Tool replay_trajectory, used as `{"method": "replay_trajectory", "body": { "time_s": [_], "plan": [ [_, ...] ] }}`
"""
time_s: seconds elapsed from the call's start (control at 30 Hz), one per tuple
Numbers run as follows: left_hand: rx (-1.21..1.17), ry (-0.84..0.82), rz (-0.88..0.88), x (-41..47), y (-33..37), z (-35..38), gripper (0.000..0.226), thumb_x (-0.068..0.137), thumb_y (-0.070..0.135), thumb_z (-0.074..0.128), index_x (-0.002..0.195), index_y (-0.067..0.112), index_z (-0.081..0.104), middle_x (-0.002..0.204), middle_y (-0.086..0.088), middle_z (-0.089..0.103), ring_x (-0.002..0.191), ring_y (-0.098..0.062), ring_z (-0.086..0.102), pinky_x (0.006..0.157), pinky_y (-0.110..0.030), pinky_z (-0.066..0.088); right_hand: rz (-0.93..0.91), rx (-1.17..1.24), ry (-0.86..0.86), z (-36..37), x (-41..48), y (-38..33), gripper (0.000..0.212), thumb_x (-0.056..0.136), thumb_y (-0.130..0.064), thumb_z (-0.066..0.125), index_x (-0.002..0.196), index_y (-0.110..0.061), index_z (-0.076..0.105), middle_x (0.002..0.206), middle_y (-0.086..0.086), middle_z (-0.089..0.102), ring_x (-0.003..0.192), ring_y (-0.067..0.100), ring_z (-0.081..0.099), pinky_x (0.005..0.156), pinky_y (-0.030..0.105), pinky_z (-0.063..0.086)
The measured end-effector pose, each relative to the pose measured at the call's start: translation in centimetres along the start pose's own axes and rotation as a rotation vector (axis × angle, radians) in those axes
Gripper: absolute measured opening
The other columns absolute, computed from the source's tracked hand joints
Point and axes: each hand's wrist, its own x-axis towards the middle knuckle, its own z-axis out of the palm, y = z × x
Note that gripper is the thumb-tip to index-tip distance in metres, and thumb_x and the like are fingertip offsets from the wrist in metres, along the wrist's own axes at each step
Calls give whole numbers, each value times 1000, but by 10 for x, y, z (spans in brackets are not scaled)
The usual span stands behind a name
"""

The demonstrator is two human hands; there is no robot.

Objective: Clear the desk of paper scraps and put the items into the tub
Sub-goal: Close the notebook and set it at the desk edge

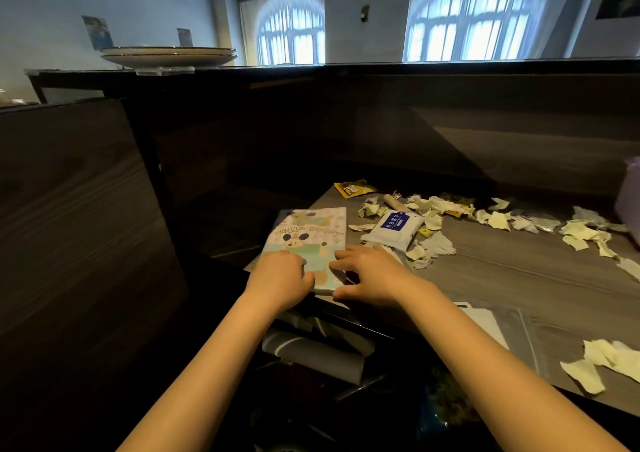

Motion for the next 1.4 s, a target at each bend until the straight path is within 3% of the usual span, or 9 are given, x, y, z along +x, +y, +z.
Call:
{"method": "replay_trajectory", "body": {
  "time_s": [0.23, 0.4, 0.47, 0.6, 0.7, 0.8, 1.0, 1.3, 1.4],
  "plan": [
    [-58, -143, 77, 18, -26, -1, 40, 94, 37, 43, 126, 18, 55, 131, -8, 51, 113, -23, 52, 89, -33, 43, 11, -25, 97, 3, 14, -7, 50, 85, -57, 54, 116, -18, 62, 132, 4, 56, 116, 26, 52, 98, 38, 38],
    [-121, -242, 99, 36, -45, -8, 51, 93, 33, 49, 141, 19, 40, 155, -5, 26, 139, -23, 31, 112, -33, 27, 69, -84, 219, 10, 28, -18, 48, 81, -64, 52, 94, -19, 63, 111, 1, 66, 101, 27, 57, 75, 32, 35],
    [-127, -265, 89, 41, -47, -9, 52, 92, 31, 50, 142, 19, 39, 155, -4, 26, 140, -22, 30, 113, -33, 26, 77, -93, 235, 12, 31, -21, 43, 82, -64, 52, 84, -22, 55, 100, 2, 66, 96, 26, 58, 68, 30, 30],
    [-142, -258, 80, 40, -45, -10, 51, 92, 29, 49, 141, 18, 40, 153, -4, 30, 137, -22, 33, 110, -32, 29, 58, -42, 202, 12, 30, -18, 47, 84, -62, 52, 99, -19, 62, 105, 2, 64, 97, 26, 57, 68, 31, 36],
    [-155, -205, 63, 36, -43, -10, 45, 91, 27, 50, 135, 17, 48, 138, -5, 48, 122, -20, 48, 99, -32, 40, 62, 131, 153, 8, 26, -12, 52, 85, -55, 56, 123, -20, 58, 126, 1, 59, 113, 24, 55, 87, 37, 47],
    [-210, -113, 39, 29, -36, -14, 29, 90, 25, 51, 117, 17, 60, 119, -7, 60, 103, -21, 56, 87, -35, 49, 98, 211, 233, 1, 14, -7, 55, 88, -48, 57, 135, -21, 49, 139, 1, 51, 126, 21, 47, 101, 37, 42],
    [-209, 35, 101, 15, 8, -31, 41, 93, 25, 49, 133, 17, 50, 138, -4, 50, 125, -21, 48, 100, -33, 41, 167, 253, 375, -21, -38, 16, 36, 92, -38, 54, 124, -22, 59, 130, -2, 58, 123, 18, 47, 100, 37, 41],
    [-210, 62, 350, 10, 134, -63, 31, 92, 30, 49, 113, 11, 62, 115, -6, 63, 109, -25, 57, 83, -32, 45, 442, 213, 435, -56, -159, 73, 32, 93, -35, 52, 121, -21, 61, 124, 0, 61, 115, 18, 54, 94, 37, 46],
    [-171, 17, 442, 6, 189, -65, 32, 92, 30, 48, 112, 9, 62, 116, -9, 63, 108, -25, 57, 88, -37, 48, 535, 195, 429, -59, -201, 98, 33, 92, -36, 52, 122, -22, 60, 123, -1, 62, 112, 16, 55, 93, 36, 48]
  ]
}}
